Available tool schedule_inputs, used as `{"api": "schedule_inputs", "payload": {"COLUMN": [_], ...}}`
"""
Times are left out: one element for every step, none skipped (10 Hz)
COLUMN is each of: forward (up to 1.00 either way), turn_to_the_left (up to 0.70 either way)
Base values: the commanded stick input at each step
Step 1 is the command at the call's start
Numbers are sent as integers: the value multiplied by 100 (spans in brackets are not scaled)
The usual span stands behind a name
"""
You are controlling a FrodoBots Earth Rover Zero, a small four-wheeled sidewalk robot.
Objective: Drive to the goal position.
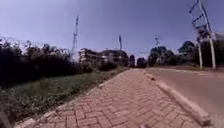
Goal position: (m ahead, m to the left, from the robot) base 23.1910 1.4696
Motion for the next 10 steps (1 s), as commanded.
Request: {"api": "schedule_inputs", "payload": {"forward": [30,30,30,30,30,30,30,30,30,30], "turn_to_the_left": [0,0,0,0,0,0,0,0,0,0]}}
